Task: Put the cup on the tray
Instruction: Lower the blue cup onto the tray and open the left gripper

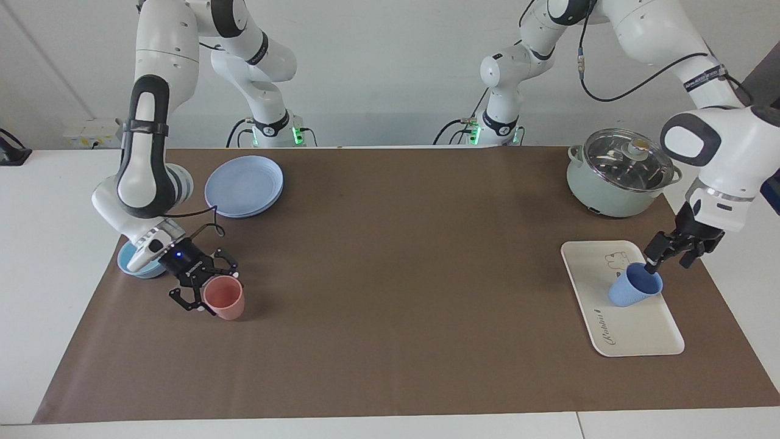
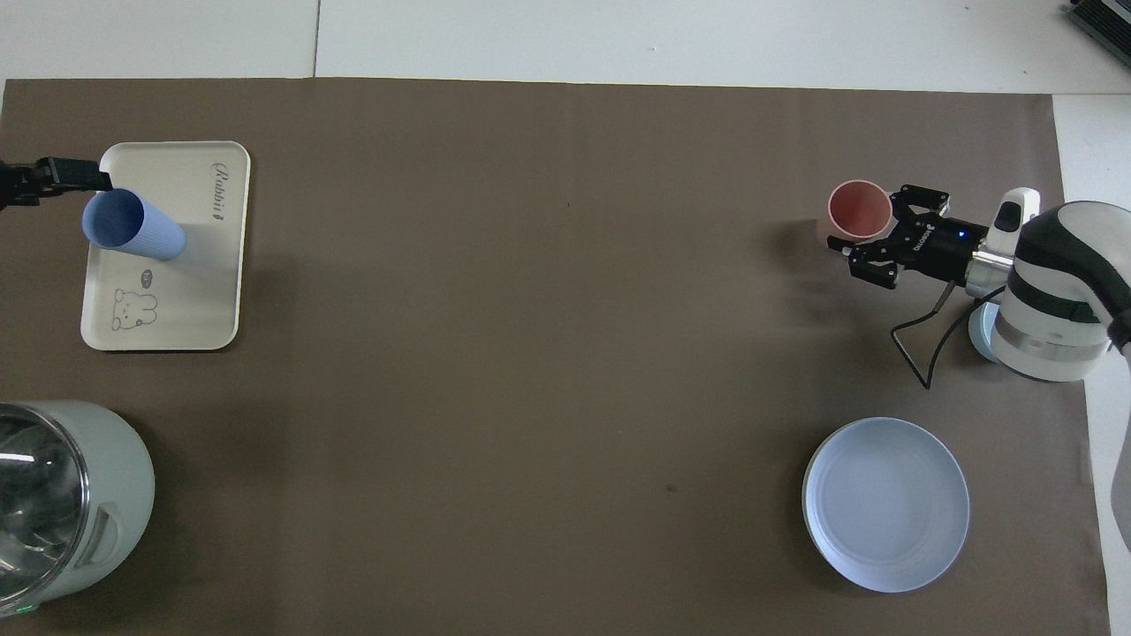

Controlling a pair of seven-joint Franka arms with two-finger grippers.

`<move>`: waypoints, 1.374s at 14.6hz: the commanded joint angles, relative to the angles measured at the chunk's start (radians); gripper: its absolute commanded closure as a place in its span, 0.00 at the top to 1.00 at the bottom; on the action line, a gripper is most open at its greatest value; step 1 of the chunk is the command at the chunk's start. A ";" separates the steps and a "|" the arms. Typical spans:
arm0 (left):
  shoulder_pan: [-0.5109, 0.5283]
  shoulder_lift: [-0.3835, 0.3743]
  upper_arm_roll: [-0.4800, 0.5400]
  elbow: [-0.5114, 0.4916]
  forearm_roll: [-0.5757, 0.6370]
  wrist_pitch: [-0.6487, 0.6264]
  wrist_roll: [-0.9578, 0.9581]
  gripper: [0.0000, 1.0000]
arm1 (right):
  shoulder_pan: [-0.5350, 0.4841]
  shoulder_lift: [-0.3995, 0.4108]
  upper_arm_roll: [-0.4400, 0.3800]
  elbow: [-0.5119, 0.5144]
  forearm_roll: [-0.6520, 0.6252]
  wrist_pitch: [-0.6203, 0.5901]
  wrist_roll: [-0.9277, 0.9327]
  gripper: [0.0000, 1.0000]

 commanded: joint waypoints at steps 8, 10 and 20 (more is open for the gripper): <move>-0.220 -0.183 -0.008 0.073 0.086 -0.471 -0.241 1.00 | -0.028 0.008 0.012 -0.014 0.046 -0.024 -0.035 1.00; -0.221 -0.242 -0.008 0.056 0.086 -0.549 -0.237 1.00 | -0.031 0.007 0.012 -0.012 0.046 -0.032 -0.035 1.00; -0.194 -0.408 0.007 -0.096 0.030 -0.622 -0.114 1.00 | -0.024 -0.105 0.009 -0.002 0.014 -0.072 0.098 1.00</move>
